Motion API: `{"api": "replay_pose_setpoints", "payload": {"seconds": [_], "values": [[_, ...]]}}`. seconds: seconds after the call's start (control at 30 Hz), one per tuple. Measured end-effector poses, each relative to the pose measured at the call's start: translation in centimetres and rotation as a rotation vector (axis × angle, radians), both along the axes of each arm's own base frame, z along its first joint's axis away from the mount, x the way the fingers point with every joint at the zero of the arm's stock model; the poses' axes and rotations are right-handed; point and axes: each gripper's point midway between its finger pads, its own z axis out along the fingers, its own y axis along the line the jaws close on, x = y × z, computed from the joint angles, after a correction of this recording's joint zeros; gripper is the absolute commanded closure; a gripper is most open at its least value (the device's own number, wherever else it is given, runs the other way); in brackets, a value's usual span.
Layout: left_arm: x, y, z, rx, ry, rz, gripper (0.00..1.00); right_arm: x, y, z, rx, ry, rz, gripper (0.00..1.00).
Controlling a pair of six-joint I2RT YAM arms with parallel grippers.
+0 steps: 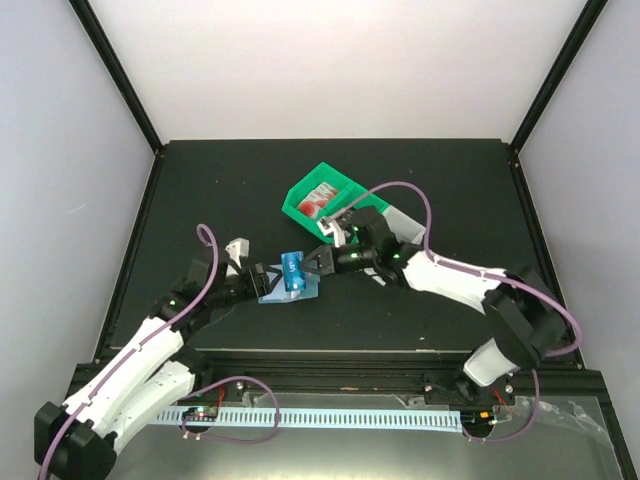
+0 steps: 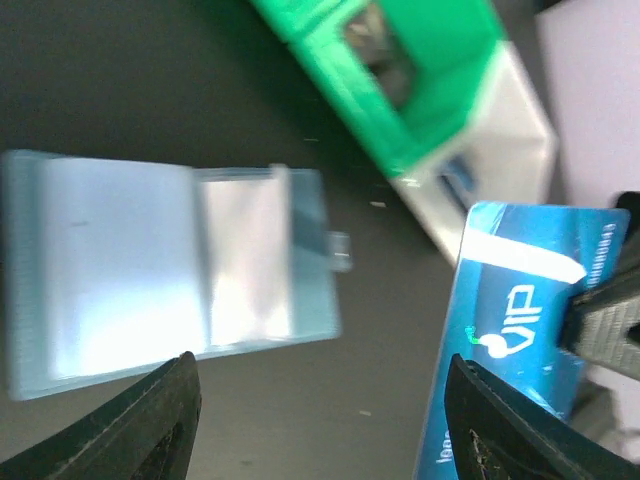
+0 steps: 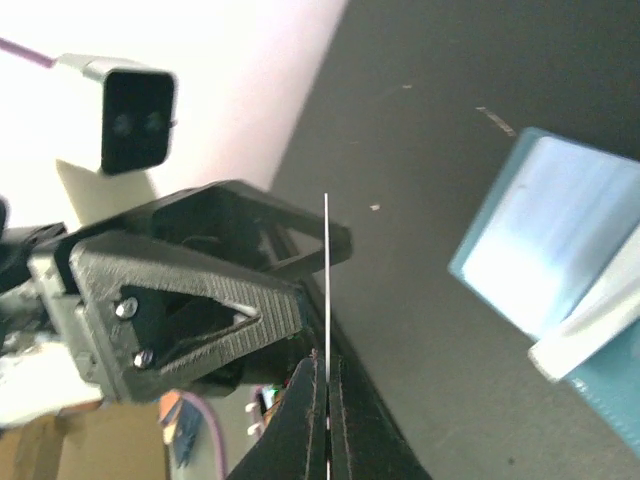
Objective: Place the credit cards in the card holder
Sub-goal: Pick up the credit card from the storage box.
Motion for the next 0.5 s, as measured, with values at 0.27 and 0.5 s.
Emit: {"api": "replay_pose_setpoints", "payload": {"seconds": [0.27,0.5], "values": [[1.4,4.1,-5.1,0.213,0.116,0.192,0.59,3.0,2.7,-6.5,-0.191,0.103,-0.094,0.99],[2.3,4.7,-8.3,0.29,0.191,0.197,0.69,4.4,2.1,-11.3,-0.307,0.173,-0.188,0.99]]}}
